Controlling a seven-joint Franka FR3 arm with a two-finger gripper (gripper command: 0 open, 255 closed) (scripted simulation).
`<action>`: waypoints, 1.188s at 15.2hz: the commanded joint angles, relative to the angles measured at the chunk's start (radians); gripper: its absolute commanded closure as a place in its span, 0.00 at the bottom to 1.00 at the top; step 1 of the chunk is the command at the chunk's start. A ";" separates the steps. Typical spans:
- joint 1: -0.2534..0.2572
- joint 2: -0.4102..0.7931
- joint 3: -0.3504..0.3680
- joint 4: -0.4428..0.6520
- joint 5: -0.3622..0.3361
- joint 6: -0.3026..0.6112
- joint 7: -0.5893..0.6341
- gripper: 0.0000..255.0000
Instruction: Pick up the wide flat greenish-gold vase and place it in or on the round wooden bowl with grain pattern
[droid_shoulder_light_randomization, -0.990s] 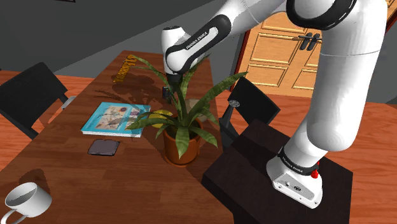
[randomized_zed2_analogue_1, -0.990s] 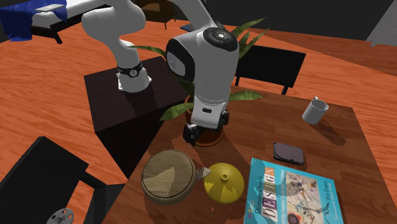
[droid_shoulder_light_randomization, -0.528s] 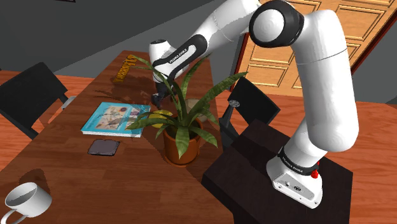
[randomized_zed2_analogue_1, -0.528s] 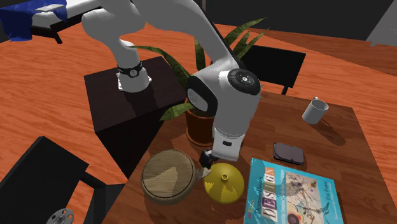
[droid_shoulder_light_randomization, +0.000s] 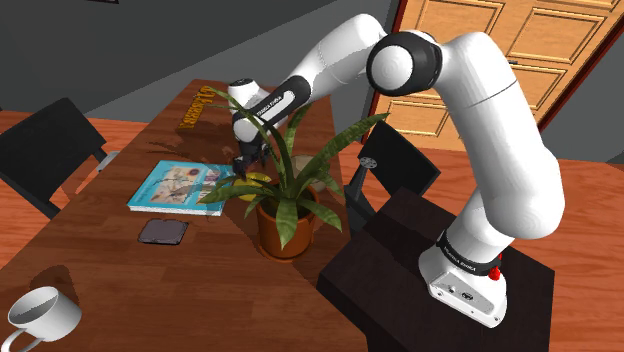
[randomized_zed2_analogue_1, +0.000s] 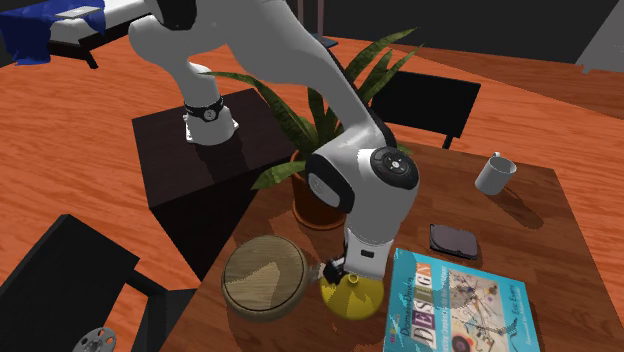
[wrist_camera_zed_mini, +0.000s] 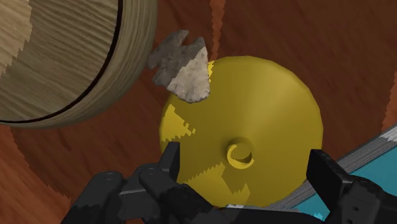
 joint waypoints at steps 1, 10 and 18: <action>0.002 0.020 -0.002 0.005 -0.002 0.015 0.002 0.00; 0.002 0.035 -0.004 0.008 -0.004 0.027 0.002 0.00; 0.002 0.035 -0.004 0.007 -0.004 0.027 0.002 1.00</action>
